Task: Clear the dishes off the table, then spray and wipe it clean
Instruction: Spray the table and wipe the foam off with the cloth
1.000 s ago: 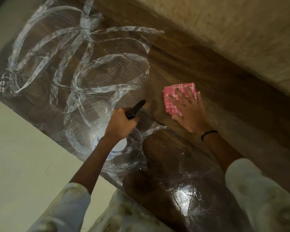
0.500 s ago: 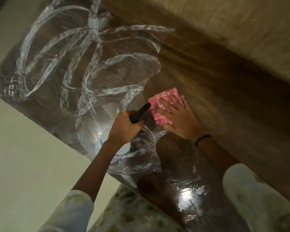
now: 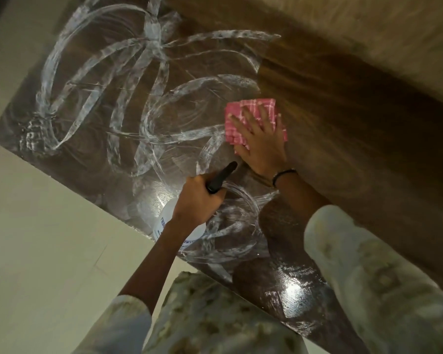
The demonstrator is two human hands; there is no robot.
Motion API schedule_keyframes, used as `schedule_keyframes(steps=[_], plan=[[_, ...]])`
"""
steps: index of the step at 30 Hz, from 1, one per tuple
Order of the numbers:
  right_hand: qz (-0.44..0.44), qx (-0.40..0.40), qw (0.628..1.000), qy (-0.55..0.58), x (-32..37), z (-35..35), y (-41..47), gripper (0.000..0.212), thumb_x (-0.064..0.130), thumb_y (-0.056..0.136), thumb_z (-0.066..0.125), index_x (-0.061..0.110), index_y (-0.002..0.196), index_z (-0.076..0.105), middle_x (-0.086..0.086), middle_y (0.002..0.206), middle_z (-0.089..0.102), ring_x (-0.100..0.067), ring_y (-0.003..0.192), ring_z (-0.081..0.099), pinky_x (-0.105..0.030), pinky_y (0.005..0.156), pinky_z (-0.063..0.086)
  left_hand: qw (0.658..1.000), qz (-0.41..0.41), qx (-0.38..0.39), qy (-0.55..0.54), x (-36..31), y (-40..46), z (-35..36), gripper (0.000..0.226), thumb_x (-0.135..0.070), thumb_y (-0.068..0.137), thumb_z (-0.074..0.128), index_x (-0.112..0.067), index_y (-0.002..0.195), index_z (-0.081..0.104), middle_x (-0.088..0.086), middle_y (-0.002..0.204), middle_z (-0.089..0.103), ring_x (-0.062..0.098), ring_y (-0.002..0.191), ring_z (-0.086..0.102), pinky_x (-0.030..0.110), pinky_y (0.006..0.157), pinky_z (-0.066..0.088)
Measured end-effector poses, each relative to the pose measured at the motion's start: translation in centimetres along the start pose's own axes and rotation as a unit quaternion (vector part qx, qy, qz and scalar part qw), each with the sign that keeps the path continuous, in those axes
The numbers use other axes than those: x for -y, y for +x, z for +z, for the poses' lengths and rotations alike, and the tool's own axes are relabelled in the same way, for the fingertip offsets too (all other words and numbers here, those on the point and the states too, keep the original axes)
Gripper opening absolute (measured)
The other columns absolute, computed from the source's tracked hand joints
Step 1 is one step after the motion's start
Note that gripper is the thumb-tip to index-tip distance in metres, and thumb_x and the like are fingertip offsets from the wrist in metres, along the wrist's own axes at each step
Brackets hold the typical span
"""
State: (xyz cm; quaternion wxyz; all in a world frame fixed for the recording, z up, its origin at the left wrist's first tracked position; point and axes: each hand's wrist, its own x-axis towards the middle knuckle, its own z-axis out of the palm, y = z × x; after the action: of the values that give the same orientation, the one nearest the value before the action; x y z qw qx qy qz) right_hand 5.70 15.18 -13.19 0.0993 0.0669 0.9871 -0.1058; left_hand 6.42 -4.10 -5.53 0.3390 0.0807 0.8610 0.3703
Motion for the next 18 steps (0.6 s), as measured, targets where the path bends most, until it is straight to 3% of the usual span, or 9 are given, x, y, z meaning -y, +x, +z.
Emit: schedule_keyframes(steps=[3, 5, 8, 11, 13, 18], plan=[[-0.092, 0.015, 0.995, -0.041, -0.5, 1.0, -3.1, 0.065, 0.056, 0.086, 0.03, 0.037, 0.148, 0.02, 0.002, 0.158, 0.019, -0.031, 0.146, 0.012, -0.063, 0.113, 0.011, 1.0, 0.0, 0.007, 0.022, 0.6, -0.1, 0.1, 0.011, -0.01, 0.08, 0.062, -0.013, 0.069, 0.059, 0.002, 0.046, 0.039, 0.016, 0.04, 0.031, 0.025, 0.044, 0.027], [-0.114, 0.016, 0.992, -0.046, -2.5, 1.3, -5.3, 0.068, 0.057, 0.086, 0.036, 0.038, 0.148, 0.017, 0.002, 0.158, 0.018, -0.03, 0.146, 0.012, -0.061, 0.114, 0.01, 0.999, 0.005, 0.014, 0.028, 0.9, -0.3, 0.4, 0.011, -0.01, 0.08, 0.062, -0.003, 0.071, 0.059, 0.002, 0.047, 0.039, 0.017, 0.042, 0.031, 0.026, 0.046, 0.028], [0.027, 0.002, 1.0, -0.012, -5.1, 1.1, -8.3, 0.066, 0.056, 0.089, 0.037, 0.038, 0.148, 0.014, 0.001, 0.159, 0.015, -0.033, 0.146, 0.008, -0.063, 0.114, 0.01, 0.997, 0.032, 0.047, 0.046, 1.3, -0.9, 0.7, 0.013, -0.012, 0.081, 0.061, -0.005, 0.07, 0.057, 0.004, 0.05, 0.043, 0.019, 0.044, 0.035, 0.029, 0.049, 0.031], [0.155, 0.0, 0.988, 0.017, -5.9, 1.0, -11.2, 0.068, 0.058, 0.086, 0.026, 0.038, 0.149, 0.013, 0.002, 0.16, 0.011, -0.033, 0.146, 0.003, -0.061, 0.112, 0.007, 0.993, 0.045, 0.087, 0.06, 1.3, -1.8, 1.1, 0.008, -0.013, 0.081, 0.062, -0.011, 0.087, 0.066, 0.003, 0.054, 0.05, 0.019, 0.046, 0.042, 0.028, 0.051, 0.035], [0.155, 0.014, 0.988, 0.01, -5.8, 1.1, -12.9, 0.068, 0.058, 0.086, 0.024, 0.038, 0.149, 0.01, 0.002, 0.16, 0.009, -0.033, 0.147, 0.001, -0.062, 0.113, 0.008, 0.99, 0.037, 0.106, 0.083, 1.4, -2.3, 1.6, 0.016, -0.015, 0.081, 0.063, -0.013, 0.097, 0.065, -0.002, 0.054, 0.048, 0.019, 0.047, 0.044, 0.024, 0.051, 0.034], [0.138, 0.019, 0.99, 0.004, -5.3, 1.7, -15.2, 0.068, 0.057, 0.086, 0.026, 0.036, 0.149, 0.011, 0.001, 0.159, 0.012, -0.032, 0.146, 0.004, -0.063, 0.113, 0.011, 0.987, -0.011, 0.105, 0.119, 1.8, -3.4, 2.5, 0.015, -0.018, 0.08, 0.065, -0.006, 0.088, 0.067, 0.003, 0.058, 0.056, 0.012, 0.045, 0.048, 0.022, 0.047, 0.032]])
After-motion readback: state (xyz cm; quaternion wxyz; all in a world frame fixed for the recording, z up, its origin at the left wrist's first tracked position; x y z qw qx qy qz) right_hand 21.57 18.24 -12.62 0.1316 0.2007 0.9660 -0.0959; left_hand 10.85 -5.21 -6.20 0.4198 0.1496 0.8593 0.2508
